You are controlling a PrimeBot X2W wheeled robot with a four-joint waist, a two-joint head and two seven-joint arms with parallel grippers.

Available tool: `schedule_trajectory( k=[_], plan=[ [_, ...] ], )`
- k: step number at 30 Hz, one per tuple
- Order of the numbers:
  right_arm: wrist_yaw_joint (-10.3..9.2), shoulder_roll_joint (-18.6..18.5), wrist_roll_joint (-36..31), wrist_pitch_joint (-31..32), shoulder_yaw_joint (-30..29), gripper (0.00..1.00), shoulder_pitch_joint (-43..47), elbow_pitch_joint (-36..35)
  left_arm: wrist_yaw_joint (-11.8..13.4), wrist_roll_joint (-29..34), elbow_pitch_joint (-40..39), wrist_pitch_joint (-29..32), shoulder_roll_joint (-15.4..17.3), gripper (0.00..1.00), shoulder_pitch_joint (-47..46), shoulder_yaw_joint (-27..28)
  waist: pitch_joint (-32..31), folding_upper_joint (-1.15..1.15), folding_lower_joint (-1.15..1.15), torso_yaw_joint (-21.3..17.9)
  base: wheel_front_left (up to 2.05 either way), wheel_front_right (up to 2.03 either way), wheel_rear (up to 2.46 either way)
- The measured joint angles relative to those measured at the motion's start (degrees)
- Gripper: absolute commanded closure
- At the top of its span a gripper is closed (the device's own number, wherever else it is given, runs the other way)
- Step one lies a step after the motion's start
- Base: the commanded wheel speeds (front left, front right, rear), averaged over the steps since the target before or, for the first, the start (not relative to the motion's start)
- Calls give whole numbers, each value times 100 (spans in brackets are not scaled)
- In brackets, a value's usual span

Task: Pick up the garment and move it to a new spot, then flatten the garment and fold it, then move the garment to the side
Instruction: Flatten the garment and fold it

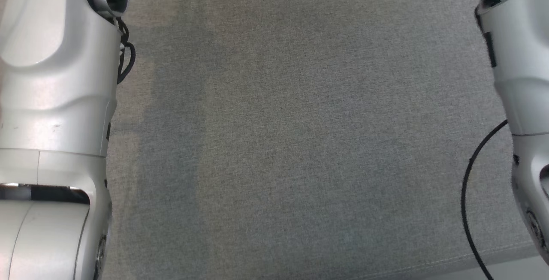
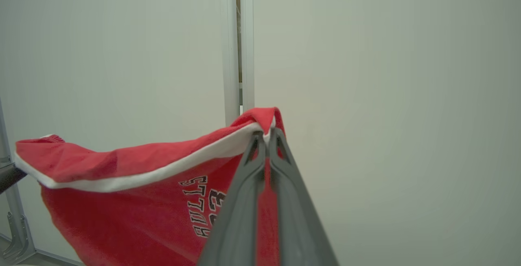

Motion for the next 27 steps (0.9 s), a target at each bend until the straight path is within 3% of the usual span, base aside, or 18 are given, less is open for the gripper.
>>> schedule_trajectory(
  k=[6, 12, 17, 27],
  plan=[
    [0, 398, 324, -151, 805, 100, 542, 1038, 25, 146, 388, -14, -104, 100, 1024, 424, 207, 0, 0, -37, 0, 0, 0],
    [0, 478, 664, -167, 1002, 100, 1690, 1166, -114, 71, 110, -14, -153, 100, 2246, 538, 324, 0, 0, 75, 0, 0, 0],
    [-1, 311, 812, -167, 877, 100, 2657, 637, -356, -232, -619, -15, -160, 100, 3126, 353, 347, 0, -1, 206, 0, 0, 0],
    [-1, -245, 465, -172, 479, 100, 4793, -1419, -487, 280, -2603, -15, -160, 100, 5206, 386, -88, 0, -1, 298, 0, 0, 0]
  ],
)
